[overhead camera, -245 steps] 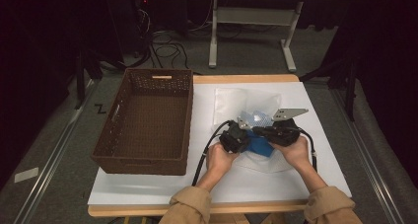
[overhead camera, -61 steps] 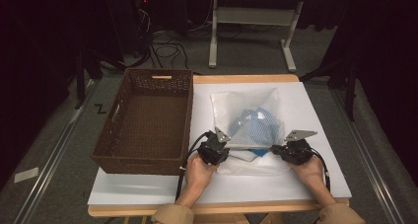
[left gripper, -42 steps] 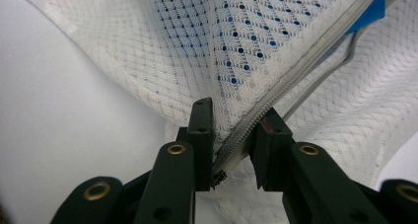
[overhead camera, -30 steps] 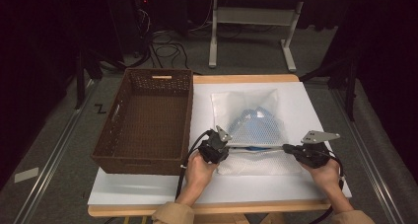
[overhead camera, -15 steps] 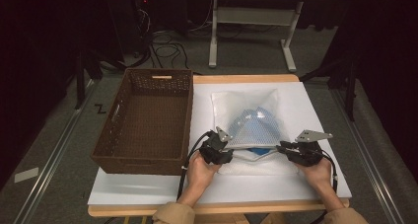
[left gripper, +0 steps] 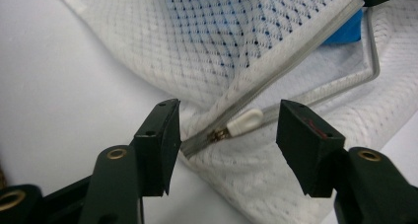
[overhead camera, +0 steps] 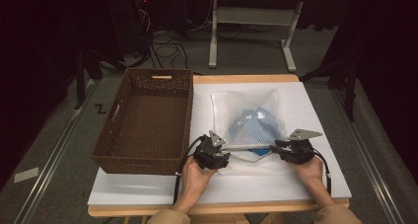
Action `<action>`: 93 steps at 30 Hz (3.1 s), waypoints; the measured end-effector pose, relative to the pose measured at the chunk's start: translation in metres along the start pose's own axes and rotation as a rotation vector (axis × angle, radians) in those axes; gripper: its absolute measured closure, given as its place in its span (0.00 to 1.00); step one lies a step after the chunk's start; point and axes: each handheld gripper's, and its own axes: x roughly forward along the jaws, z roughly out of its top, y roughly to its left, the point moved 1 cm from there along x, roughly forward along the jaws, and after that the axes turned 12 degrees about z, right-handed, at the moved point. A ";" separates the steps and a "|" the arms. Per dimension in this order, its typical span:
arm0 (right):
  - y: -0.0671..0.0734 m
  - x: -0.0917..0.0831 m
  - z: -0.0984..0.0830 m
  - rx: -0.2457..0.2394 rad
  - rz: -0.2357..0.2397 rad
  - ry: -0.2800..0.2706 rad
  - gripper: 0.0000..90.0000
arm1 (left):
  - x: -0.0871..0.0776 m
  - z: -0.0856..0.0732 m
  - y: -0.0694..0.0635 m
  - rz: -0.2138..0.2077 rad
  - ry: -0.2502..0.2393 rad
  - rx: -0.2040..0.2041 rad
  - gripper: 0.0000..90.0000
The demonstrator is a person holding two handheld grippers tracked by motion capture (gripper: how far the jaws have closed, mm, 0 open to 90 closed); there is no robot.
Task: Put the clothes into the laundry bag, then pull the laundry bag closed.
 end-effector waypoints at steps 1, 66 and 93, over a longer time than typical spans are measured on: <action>0.000 0.001 -0.001 0.006 0.001 0.008 0.72 | 0.000 -0.003 0.000 -0.002 0.002 -0.008 0.47; 0.028 -0.001 0.018 -0.054 0.080 0.033 0.80 | 0.021 -0.016 0.003 0.057 0.006 -0.082 0.96; 0.064 0.025 0.041 -0.146 0.177 0.064 0.84 | 0.009 0.002 -0.017 0.074 -0.022 0.056 0.96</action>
